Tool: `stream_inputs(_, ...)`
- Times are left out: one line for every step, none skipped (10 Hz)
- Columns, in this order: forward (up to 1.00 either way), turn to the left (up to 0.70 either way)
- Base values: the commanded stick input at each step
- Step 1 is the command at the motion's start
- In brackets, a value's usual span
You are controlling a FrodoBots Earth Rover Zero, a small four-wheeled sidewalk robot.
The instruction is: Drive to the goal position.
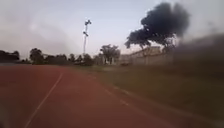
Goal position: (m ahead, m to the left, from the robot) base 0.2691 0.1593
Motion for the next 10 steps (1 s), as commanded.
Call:
stream_inputs(0.7, 0.03)
stream_inputs(0.7, 0.02)
stream_inputs(0.7, 0.02)
stream_inputs(0.7, 0.02)
stream_inputs(0.7, 0.02)
stream_inputs(0.7, 0.02)
stream_inputs(0.7, 0.02)
stream_inputs(0.7, 0.02)
stream_inputs(0.7, 0.02)
stream_inputs(0.7, 0.02)
